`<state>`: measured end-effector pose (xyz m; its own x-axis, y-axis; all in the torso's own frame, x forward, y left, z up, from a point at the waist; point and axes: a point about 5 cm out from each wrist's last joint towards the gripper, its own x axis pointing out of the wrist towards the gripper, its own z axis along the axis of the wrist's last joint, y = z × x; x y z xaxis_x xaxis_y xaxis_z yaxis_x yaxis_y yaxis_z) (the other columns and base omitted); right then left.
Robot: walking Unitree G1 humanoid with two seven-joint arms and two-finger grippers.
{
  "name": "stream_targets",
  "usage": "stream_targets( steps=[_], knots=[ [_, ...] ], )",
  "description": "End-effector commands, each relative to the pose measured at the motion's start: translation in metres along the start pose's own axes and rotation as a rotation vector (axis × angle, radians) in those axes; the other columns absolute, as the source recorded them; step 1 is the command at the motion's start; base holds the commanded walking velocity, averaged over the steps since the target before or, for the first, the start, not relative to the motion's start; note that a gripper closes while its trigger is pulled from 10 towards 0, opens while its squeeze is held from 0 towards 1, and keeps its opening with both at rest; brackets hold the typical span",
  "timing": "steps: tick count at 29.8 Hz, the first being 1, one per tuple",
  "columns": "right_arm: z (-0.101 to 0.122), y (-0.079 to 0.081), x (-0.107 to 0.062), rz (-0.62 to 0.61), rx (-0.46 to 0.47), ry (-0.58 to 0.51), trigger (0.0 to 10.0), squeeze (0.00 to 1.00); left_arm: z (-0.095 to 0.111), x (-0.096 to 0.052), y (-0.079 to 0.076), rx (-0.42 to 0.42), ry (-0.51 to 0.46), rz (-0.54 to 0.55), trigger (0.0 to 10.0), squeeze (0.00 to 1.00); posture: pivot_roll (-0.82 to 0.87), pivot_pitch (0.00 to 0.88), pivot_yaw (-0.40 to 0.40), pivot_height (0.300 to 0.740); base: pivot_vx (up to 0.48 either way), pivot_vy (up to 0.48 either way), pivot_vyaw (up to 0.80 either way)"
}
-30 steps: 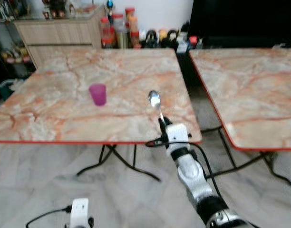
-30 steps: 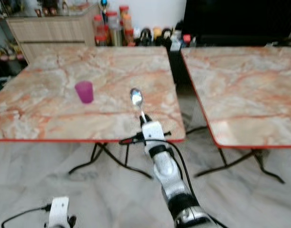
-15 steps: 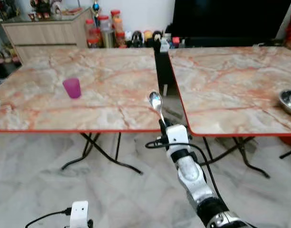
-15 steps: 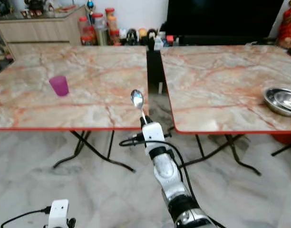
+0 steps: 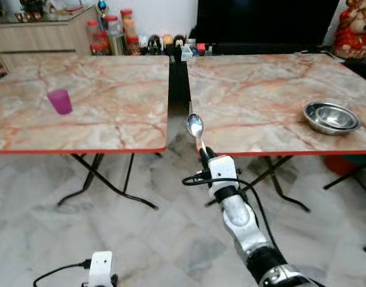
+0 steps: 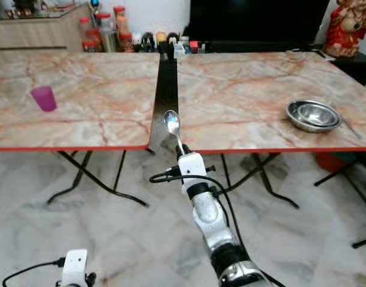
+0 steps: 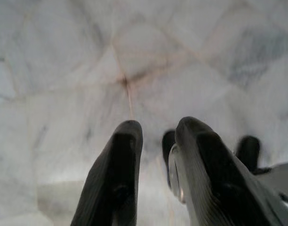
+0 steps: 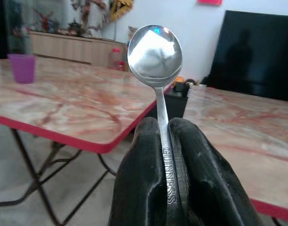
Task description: Setting the table
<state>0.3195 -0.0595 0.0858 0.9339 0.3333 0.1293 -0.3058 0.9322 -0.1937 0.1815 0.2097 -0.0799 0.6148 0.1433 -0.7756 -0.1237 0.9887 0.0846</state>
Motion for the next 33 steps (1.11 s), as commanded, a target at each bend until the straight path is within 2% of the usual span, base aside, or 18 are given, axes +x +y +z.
stream_targets(
  steps=[1,14,18,33],
  knots=[
    [-0.0019,-0.0082,-0.0008,-0.015,-0.011,0.009,10.0,0.0,0.0012,0.0002,-0.0026,0.003,-0.007,-0.004,10.0,0.0,-0.01,0.0,0.014,0.719,0.0,0.0,0.0],
    [-0.0066,-0.0099,-0.0008,-0.023,0.017,0.05,10.0,0.0,0.0016,0.0,-0.0016,-0.035,-0.019,0.0,10.0,0.0,-0.01,0.0,0.009,0.719,0.0,0.0,0.0],
    [-0.005,-0.0078,-0.0002,-0.009,0.009,0.04,10.0,0.0,0.0028,0.0002,-0.0012,-0.038,-0.021,0.003,10.0,0.0,0.0,0.0,0.007,0.719,0.304,0.0,0.36],
    [-0.0066,-0.0112,0.0009,-0.031,0.025,0.064,10.0,0.0,0.0029,0.0005,-0.0021,-0.045,-0.016,0.003,10.0,0.0,0.0,0.0,0.005,0.719,0.353,0.0,0.0]
  ],
)
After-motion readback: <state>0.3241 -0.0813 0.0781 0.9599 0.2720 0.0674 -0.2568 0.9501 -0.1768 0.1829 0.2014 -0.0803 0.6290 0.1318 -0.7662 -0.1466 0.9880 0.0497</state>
